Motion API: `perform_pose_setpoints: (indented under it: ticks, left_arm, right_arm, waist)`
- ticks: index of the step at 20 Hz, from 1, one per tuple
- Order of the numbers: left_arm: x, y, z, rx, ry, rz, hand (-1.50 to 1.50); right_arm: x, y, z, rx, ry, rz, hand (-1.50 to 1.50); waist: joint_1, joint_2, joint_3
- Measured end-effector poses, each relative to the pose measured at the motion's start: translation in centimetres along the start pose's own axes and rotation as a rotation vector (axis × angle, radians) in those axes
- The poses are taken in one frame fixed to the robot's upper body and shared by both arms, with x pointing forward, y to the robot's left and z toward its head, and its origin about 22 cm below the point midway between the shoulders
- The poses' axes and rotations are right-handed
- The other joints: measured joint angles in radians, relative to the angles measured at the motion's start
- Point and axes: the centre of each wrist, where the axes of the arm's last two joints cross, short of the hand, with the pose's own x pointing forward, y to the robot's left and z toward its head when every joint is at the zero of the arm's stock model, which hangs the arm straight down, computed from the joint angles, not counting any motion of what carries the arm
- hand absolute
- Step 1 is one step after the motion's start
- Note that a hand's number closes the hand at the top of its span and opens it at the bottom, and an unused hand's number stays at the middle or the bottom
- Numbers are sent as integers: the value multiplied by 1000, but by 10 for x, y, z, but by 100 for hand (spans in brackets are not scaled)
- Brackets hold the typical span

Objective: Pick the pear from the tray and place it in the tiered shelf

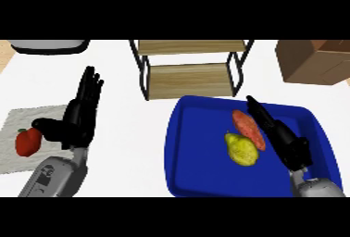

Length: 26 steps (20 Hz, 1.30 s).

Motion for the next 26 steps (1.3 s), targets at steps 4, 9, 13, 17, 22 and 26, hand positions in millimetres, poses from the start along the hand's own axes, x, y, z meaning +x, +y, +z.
perform_pose_setpoints:
  ticks: [4, 9, 13, 17, 22, 26]
  left_arm:
    - [4, 11, -2, 9, 1, -44, 0]
    - [5, 28, 3, 21, 50, -98, 0]
    - [5, 36, 7, 20, 70, -106, 0]
    - [4, 42, 13, 32, 84, -112, 0]
    - [6, 44, 15, 34, 90, -114, 0]
    - [9, 46, 15, 47, 98, -113, 0]
  right_arm:
    - [17, 14, -18, 220, -86, -108, 150]
    - [38, 18, -54, 417, -132, -262, -150]
    - [37, -3, -73, 554, -173, -455, -150]
    - [51, -46, -87, 720, -257, -466, -150]
    - [96, -91, -92, 910, -314, -227, -150]
    - [144, -106, -88, 981, -343, 12, -150]
  waist:
    - [22, 4, -3]
    - [54, 10, -5]
    - [50, 12, -5]
    - [42, 11, -6]
    - [35, 9, -6]
    - [25, 5, -6]
